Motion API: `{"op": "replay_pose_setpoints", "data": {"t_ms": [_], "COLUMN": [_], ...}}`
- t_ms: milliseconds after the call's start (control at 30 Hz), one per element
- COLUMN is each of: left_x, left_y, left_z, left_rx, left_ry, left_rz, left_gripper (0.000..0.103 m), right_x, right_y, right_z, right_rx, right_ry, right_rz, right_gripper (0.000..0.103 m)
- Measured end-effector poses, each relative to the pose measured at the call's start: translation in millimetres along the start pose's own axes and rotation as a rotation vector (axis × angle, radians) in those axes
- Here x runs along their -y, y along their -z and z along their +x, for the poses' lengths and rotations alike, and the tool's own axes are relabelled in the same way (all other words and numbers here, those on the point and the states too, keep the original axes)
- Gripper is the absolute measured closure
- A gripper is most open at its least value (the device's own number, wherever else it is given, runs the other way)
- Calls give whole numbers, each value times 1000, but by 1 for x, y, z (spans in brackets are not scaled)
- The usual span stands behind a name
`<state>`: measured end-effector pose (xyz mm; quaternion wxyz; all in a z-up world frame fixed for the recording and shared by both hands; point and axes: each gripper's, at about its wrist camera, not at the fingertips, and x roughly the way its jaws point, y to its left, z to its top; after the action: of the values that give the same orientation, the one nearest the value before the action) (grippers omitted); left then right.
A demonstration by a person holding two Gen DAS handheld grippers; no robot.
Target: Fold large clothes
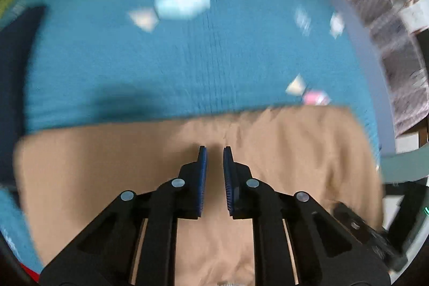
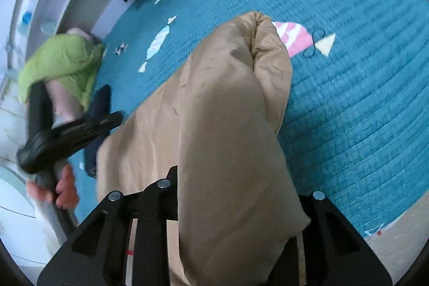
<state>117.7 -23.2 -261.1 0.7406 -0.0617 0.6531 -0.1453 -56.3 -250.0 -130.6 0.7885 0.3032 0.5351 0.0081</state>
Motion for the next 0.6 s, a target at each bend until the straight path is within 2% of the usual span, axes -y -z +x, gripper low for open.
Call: {"op": "replay_pose_setpoints", "data": {"t_ms": [33,67,200,300,333,367,433,533,600], "left_x": [-5,-11,3,10,8,7,6,6,21], "left_y": [-4,-6,-9,3,8,12,12,15,35], "left_z": [24,36,11,-7,-3,8,30,10,-13], "left_rx": [-37,0,-43,-116,-133,-143,-129,-141,-145], "left_ry": [-13,13,-34,-9,0,-25,-40,-42,-70], "left_rz": [-17,-42,-17,-14,-27,-25,-7,-91,-25], "left_gripper": [92,92,94,94,94,94,95,96,98], "right_x": [0,2,5,8,10,12,10,8,4], "right_y": [1,2,-2,-2,-1,-2,-5,1,2], "right_z": [4,7,12,13,14,17,28,22,20], "right_rx": [-5,-8,-20,-30,-30,-32,-45,-62,-62], "right_ry": [4,0,30,46,47,44,45,97,101], "right_rz": [3,8,23,14,18,26,39,9,-13], "right_gripper": [75,75,73,73,72,71,70,70,70]}}
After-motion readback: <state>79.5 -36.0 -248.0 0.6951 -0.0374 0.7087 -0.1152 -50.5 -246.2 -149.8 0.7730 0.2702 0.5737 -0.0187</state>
